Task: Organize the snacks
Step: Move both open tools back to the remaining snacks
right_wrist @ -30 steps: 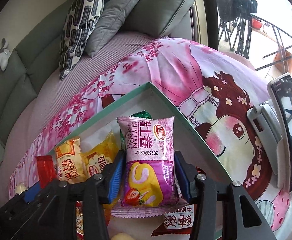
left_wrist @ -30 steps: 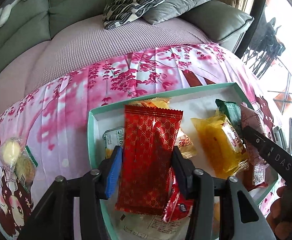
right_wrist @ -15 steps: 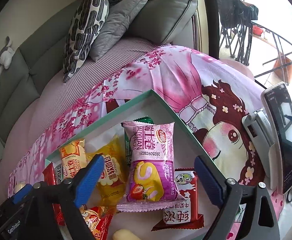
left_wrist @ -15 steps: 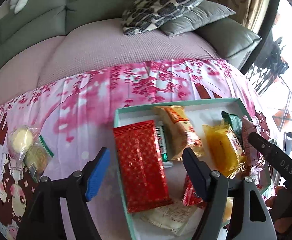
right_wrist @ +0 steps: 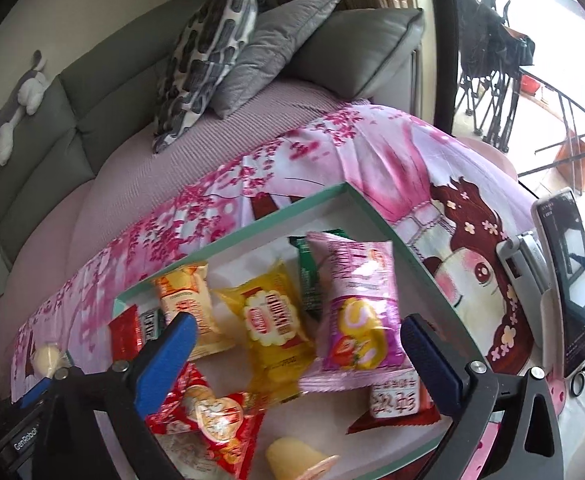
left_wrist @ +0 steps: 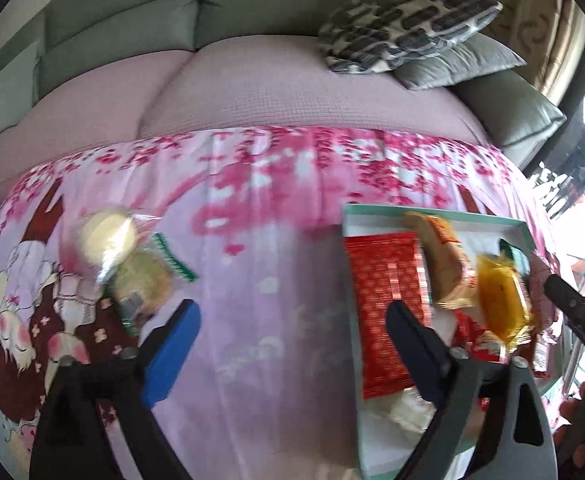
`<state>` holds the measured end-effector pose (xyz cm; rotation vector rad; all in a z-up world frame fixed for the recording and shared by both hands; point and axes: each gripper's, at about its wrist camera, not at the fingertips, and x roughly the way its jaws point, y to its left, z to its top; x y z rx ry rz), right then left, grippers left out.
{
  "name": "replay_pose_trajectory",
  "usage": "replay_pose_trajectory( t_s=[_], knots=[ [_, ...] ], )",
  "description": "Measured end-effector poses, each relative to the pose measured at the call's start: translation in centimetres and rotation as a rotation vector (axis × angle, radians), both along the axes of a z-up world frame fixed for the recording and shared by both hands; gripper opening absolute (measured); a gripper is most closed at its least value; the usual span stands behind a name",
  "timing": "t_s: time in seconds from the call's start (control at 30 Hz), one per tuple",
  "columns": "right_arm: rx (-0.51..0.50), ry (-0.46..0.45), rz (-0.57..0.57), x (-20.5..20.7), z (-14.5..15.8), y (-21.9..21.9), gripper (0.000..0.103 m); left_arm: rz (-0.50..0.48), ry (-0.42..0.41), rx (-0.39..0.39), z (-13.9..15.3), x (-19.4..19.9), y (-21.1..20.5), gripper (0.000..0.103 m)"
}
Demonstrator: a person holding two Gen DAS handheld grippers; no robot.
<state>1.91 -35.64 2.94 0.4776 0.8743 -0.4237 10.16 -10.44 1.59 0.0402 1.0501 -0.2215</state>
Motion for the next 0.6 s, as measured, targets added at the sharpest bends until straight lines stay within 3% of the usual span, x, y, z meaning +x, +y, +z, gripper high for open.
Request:
replay_pose_trajectory(
  t_s=[0.4, 0.6],
  knots=[
    [0.03, 0.0, 0.156, 2.3, -0.1, 6.6, 0.103, 0.157, -0.031, 0.082, -0.5, 0.8, 7.4, 0.095],
    [0.018, 0.001, 0.27, 3.3, -0.1, 10.9, 0.103, 0.251, -0.035, 0.065, -0.2, 0.8, 11.3, 0.095]
  ],
)
